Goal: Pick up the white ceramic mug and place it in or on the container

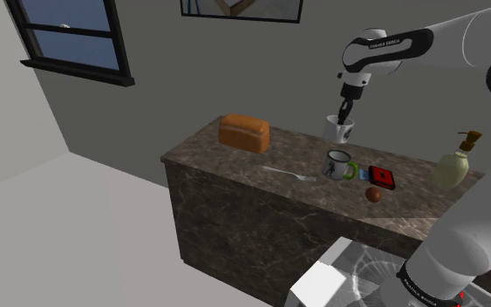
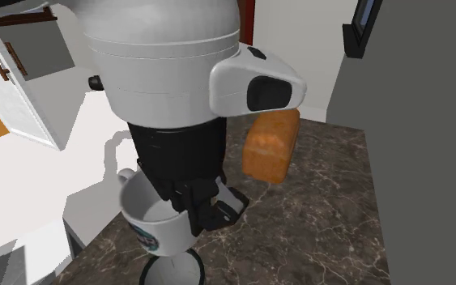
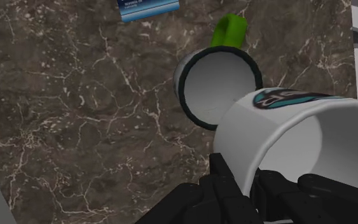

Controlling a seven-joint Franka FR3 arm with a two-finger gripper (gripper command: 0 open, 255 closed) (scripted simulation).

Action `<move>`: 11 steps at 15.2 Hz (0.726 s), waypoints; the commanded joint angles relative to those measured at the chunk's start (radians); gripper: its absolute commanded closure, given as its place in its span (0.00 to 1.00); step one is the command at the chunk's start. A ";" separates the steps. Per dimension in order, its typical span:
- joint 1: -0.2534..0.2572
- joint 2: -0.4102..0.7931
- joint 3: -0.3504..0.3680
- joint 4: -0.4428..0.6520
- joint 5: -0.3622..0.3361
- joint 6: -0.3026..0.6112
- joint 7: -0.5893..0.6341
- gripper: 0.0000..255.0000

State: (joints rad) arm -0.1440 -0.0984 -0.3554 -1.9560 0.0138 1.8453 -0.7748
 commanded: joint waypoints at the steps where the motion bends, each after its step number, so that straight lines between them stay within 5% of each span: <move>1: -0.015 -0.064 -0.012 -0.060 -0.025 0.000 -0.017 1.00; 3: -0.035 -0.140 -0.025 -0.127 -0.056 -0.005 -0.035 1.00; 11: -0.036 -0.121 -0.032 -0.217 -0.052 0.103 -0.043 1.00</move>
State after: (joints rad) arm -0.1799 -0.2235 -0.3858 -2.1630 -0.0396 1.9335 -0.8156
